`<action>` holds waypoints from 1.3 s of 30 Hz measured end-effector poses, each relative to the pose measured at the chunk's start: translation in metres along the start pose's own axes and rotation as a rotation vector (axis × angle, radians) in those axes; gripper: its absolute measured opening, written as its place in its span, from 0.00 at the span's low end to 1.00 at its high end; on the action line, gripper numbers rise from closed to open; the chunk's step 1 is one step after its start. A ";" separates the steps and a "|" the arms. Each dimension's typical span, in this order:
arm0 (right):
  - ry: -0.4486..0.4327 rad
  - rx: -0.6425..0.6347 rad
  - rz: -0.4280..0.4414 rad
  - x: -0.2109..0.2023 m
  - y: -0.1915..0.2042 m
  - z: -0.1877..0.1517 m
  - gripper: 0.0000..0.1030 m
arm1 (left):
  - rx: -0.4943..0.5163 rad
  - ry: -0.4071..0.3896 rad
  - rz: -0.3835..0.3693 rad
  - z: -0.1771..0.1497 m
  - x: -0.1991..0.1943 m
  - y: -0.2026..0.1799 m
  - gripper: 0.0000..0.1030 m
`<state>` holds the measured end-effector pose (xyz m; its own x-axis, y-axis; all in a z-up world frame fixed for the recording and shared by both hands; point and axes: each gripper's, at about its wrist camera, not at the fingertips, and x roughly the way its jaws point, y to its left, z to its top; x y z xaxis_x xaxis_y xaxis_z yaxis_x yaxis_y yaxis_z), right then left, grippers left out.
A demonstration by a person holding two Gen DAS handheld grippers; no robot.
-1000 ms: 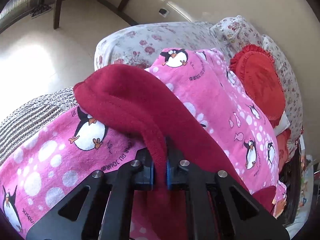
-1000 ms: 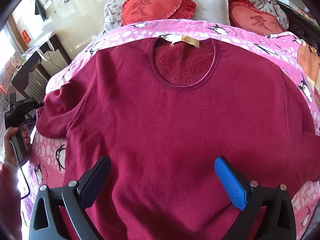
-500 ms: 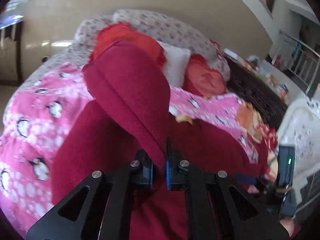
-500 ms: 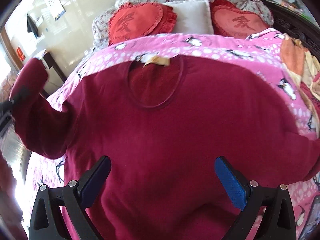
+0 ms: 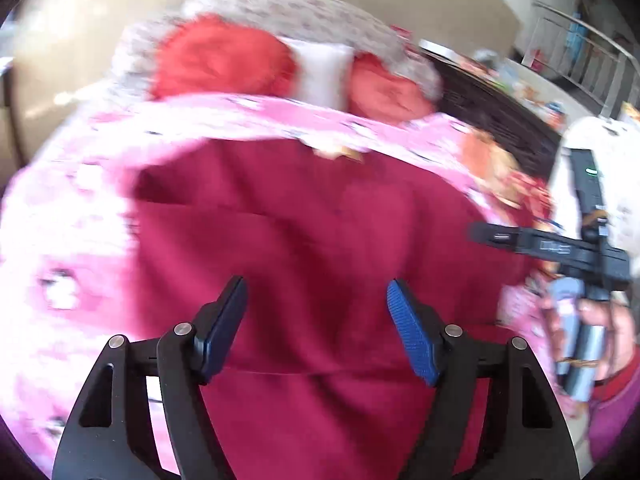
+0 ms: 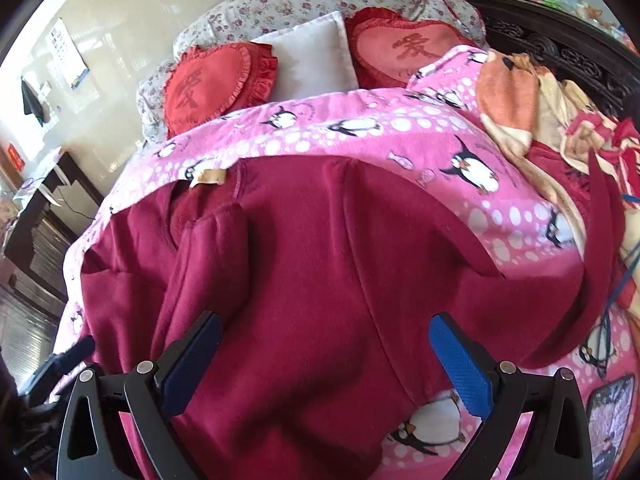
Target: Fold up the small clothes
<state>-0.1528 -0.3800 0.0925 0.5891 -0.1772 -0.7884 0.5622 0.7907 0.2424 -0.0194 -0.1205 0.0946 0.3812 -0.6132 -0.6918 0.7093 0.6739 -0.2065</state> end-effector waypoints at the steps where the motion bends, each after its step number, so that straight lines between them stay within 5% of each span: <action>1: -0.016 -0.012 0.004 0.000 0.005 0.005 1.00 | -0.013 0.005 0.053 0.001 0.000 0.014 0.71; 4: -0.056 -0.046 0.035 0.003 0.030 0.021 1.00 | -0.089 0.053 0.177 -0.002 0.012 0.049 0.71; 9: -0.017 -0.192 0.016 0.031 0.097 0.024 1.00 | -0.162 0.107 0.222 -0.019 0.029 0.066 0.71; 14: 0.055 -0.435 -0.189 0.081 0.141 -0.004 0.96 | -0.175 0.142 0.223 -0.029 0.040 0.064 0.71; 16: 0.067 -0.487 -0.297 0.085 0.129 -0.015 0.83 | -0.173 0.145 0.216 -0.028 0.041 0.064 0.71; 21: 0.063 -0.290 -0.308 0.033 0.041 -0.025 0.84 | -0.189 0.146 0.194 -0.030 0.040 0.070 0.71; 25: 0.023 -0.138 -0.220 -0.007 -0.006 -0.018 0.86 | -0.202 0.141 0.194 -0.031 0.037 0.070 0.71; 28: -0.046 -0.135 -0.116 -0.021 0.000 -0.005 0.86 | -0.193 0.113 0.202 -0.028 0.027 0.068 0.71; 32: -0.077 -0.313 0.110 0.001 0.050 0.008 0.86 | -0.177 0.110 0.237 -0.025 0.023 0.072 0.71; 36: -0.013 -0.515 0.177 0.051 0.104 0.005 0.58 | -0.211 0.137 0.240 -0.028 0.025 0.082 0.71; 39: 0.075 -0.641 0.205 0.089 0.132 -0.004 0.55 | -0.224 0.130 0.237 -0.030 0.023 0.086 0.71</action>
<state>-0.0284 -0.2889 0.0523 0.5921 0.0362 -0.8051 -0.0253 0.9993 0.0264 0.0328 -0.0646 0.0406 0.4306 -0.3812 -0.8181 0.4573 0.8736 -0.1664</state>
